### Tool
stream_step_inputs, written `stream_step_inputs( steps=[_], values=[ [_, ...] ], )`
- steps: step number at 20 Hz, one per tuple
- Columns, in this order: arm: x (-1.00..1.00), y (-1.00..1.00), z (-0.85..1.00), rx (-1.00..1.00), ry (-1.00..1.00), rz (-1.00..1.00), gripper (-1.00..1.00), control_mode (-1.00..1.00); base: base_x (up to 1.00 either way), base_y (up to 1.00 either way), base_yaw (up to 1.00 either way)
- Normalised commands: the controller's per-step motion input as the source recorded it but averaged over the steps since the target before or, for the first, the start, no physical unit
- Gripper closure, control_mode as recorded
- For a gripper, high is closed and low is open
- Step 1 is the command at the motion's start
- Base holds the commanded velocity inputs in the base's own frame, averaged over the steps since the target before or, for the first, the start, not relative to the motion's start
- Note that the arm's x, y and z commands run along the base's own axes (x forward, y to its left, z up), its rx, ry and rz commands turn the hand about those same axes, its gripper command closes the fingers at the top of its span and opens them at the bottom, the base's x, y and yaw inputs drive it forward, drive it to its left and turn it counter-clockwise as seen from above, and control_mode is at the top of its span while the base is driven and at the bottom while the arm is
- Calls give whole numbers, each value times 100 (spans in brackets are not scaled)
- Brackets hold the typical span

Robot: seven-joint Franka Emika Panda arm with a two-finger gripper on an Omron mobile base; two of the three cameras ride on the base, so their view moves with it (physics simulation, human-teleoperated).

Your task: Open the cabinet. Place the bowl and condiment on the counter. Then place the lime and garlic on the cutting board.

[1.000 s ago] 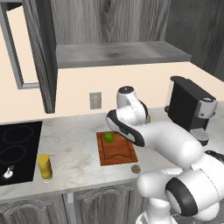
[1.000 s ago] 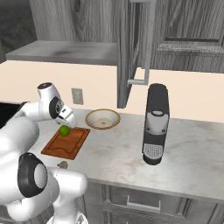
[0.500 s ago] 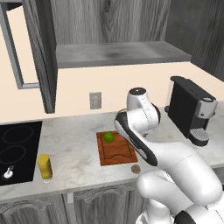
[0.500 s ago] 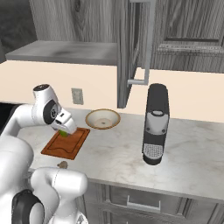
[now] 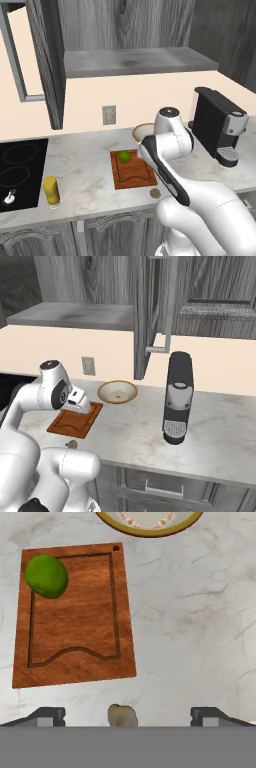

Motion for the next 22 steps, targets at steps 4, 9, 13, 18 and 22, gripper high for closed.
stream_step_inputs(
  steps=[4, 9, 13, 18, 22],
  values=[
    [0, 0, 0, 0, 0, 24, -100, -100, 0, 0, 0],
    [-11, 0, 0, 0, 2, 15, -100, -100, 0, 0, 0],
    [-15, 0, 0, -1, 3, 4, -100, -100, 0, 0, 0],
    [-23, 0, -2, 0, 7, 0, -100, -100, 0, 0, 0],
    [-2, 0, -12, 0, 5, 0, -100, -100, 0, 0, 0]
  ],
)
